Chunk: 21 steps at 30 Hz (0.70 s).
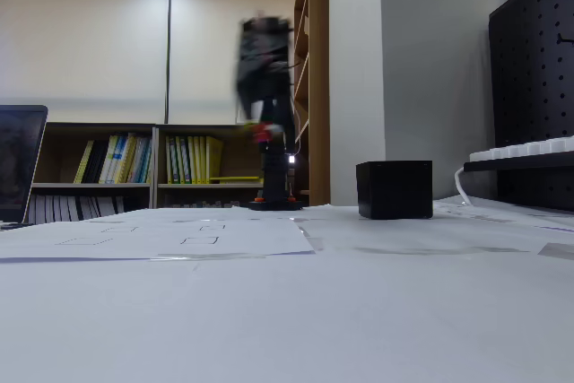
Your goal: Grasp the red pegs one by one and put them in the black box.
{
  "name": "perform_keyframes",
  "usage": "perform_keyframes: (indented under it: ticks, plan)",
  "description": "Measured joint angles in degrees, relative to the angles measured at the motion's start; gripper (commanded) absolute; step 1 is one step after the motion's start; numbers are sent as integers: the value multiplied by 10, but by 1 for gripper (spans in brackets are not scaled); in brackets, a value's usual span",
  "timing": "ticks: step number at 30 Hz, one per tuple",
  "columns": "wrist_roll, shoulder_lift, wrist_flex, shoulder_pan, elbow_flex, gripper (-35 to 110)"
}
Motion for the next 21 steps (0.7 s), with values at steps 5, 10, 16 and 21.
perform_keyframes:
  ticks: [5,10,16,21]
  plan:
    - [-33,-62,14,-160,-41,0]
    - [-62,-63,-13,-262,-116,0]
    - [-75,-32,-76,-285,-223,0]
    - [-75,18,-123,-290,-269,4]
